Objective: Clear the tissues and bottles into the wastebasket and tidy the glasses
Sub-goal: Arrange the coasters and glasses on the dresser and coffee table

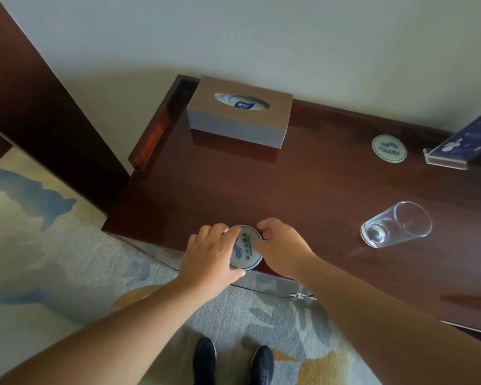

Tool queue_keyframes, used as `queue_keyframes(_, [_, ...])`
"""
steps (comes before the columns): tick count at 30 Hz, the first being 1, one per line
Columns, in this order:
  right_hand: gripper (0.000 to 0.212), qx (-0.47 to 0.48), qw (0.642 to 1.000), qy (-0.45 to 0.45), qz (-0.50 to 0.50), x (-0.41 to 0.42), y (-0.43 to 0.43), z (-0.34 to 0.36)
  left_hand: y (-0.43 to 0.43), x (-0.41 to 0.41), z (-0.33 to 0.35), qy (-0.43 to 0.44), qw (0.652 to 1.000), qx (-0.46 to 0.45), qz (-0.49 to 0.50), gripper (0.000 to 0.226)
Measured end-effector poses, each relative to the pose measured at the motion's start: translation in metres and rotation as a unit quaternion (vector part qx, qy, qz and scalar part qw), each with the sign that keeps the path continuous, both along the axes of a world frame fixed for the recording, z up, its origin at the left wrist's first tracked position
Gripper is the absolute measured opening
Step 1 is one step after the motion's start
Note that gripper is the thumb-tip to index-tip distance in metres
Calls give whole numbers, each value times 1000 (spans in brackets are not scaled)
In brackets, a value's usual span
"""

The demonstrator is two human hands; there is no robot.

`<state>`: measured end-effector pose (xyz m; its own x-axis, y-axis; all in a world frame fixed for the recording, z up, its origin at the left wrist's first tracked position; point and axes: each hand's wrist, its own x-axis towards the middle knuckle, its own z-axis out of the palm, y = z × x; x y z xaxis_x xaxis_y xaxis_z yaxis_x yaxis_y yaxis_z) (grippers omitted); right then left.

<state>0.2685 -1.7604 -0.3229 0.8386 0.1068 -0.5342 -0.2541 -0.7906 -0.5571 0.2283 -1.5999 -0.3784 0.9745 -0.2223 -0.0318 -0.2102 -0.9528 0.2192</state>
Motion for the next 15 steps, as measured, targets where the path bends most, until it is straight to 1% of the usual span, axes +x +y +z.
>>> queue_keyframes(4, [42, 2, 1000, 8, -15, 3, 4, -4, 1, 1, -1, 4, 1000, -8, -11, 83])
queue_keyframes(9, [43, 23, 997, 27, -71, 4, 6, -4, 6, -1, -2, 18, 999, -31, -24, 82])
queue_keyframes(11, [43, 17, 997, 30, -68, 5, 8, -3, 8, -1, -1, 27, 998, -42, -28, 80])
queue_keyframes(13, [36, -4, 998, 28, -62, 5, 10, -2, 9, -2, 1, 34, 997, -52, -39, 79])
queue_keyframes(15, [31, -6, 997, 23, -71, 4, 11, -3, 10, -2, 4, 46, 995, -69, -47, 78])
